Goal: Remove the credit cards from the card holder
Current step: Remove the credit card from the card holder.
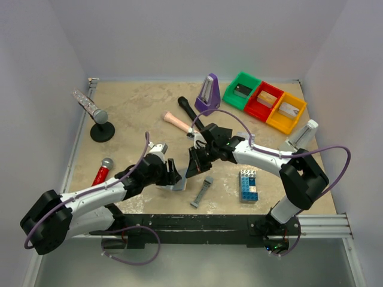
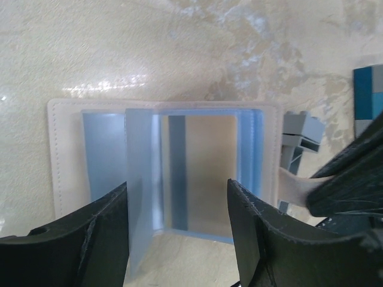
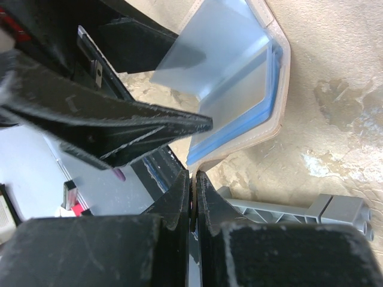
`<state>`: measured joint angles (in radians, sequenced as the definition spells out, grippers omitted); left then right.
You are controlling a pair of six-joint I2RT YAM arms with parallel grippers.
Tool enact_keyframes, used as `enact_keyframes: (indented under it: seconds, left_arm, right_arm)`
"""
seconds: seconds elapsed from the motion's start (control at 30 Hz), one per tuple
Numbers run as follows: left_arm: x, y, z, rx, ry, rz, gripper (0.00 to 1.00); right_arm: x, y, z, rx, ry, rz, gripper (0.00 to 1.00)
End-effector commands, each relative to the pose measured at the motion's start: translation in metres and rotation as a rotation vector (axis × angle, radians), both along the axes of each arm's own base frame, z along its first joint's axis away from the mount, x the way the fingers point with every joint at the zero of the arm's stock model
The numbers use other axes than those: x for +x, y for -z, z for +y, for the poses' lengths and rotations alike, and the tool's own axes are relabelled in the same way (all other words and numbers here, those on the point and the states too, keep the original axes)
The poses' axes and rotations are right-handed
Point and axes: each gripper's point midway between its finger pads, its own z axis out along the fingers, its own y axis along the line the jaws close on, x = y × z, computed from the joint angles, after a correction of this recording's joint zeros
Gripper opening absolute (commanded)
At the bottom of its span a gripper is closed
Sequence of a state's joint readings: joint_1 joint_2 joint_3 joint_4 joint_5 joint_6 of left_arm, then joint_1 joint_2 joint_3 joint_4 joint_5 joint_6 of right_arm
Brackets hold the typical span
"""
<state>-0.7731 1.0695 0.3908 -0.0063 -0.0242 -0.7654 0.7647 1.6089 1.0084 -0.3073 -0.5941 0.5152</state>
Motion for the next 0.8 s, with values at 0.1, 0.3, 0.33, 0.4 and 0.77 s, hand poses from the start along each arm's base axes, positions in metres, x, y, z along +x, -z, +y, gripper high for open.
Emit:
enact_keyframes:
  seconds: [0.1, 0.3, 0.33, 0.4, 0.77]
  left_arm:
    - [0.011, 0.001, 0.035, 0.136, -0.162, -0.016, 0.65]
    - [0.022, -0.031, 0.072, 0.140, -0.359, -0.132, 0.67]
    - [0.023, -0.037, 0.068, 0.112, -0.343, -0.147, 0.67]
    - [0.022, -0.046, 0.048, 0.032, -0.254, -0.173, 0.65]
    - [0.005, -0.034, -0.026, -0.074, 0.092, -0.078, 0.63]
  right_arm:
    - [0.004, -0.020, 0.003, 0.049, -0.010, -0.044, 0.00]
    - [0.003, -0.020, 0.002, 0.046, -0.010, -0.049, 0.00]
    - [0.003, -0.019, 0.002, 0.045, -0.011, -0.049, 0.00]
    - [0.003, -0.019, 0.002, 0.045, -0.011, -0.049, 0.00]
    - [0.008, -0.007, -0.011, 0.018, 0.017, -0.039, 0.00]
